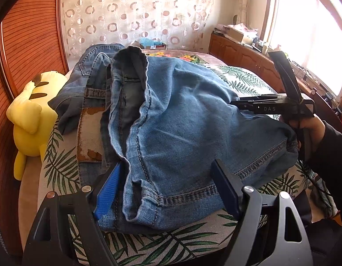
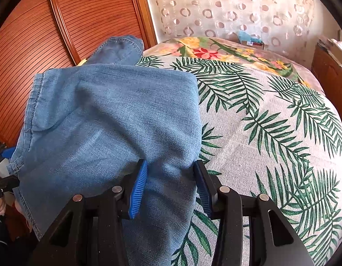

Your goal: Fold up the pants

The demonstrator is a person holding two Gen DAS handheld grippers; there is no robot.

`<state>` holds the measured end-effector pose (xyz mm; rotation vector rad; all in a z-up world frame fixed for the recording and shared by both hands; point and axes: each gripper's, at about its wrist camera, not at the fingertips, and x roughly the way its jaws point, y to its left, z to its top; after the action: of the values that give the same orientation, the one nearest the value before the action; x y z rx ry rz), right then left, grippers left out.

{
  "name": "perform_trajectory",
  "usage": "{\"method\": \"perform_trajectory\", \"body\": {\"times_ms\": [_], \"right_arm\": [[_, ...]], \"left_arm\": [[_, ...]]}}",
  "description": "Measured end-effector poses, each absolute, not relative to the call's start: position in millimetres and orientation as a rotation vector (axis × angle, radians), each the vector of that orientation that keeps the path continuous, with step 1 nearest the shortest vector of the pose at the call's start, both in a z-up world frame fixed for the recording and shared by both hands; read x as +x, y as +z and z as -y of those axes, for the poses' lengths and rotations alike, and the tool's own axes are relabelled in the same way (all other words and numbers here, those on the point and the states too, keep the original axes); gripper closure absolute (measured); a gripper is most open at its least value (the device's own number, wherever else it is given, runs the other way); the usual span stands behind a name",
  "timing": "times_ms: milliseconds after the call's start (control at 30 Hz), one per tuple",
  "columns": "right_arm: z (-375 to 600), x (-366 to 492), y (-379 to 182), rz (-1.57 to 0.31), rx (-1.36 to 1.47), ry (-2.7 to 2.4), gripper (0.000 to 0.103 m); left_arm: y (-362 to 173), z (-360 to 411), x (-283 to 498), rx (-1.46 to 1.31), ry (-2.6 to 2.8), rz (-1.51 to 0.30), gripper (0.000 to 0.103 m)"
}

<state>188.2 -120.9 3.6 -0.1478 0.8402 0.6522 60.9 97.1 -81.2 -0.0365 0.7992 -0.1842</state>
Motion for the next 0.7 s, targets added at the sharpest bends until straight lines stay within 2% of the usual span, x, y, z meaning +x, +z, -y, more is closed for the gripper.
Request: {"method": "perform_trajectory", "body": {"times_ms": [67,167,267,467,700], "right_arm": [[120,187,4,-0.837,-0.142,0.665,0.068],[119,187,3,-0.848,-0.147,0.67,0.071],[117,189,5,-0.878,-0.155,0.674,0.09],[121,178,24,-0.823,-0.16,0.654,0.097],[150,151,69,-0.689,-0.16,0.589,0.097]], "left_arm": [[-82,-98,62,-0.035,-0.183,-0.8,0.022],[-82,-98,62,-0.034,-0.183,-0.801,0.022],[-82,-97,62,-0.034,-0.183,-0.801,0.022],[-80,-99,63,-0.028,-0.183,-0.794,0.022],[-75,-98,68,-0.017,-0.19,-0.784,0.022]]}}
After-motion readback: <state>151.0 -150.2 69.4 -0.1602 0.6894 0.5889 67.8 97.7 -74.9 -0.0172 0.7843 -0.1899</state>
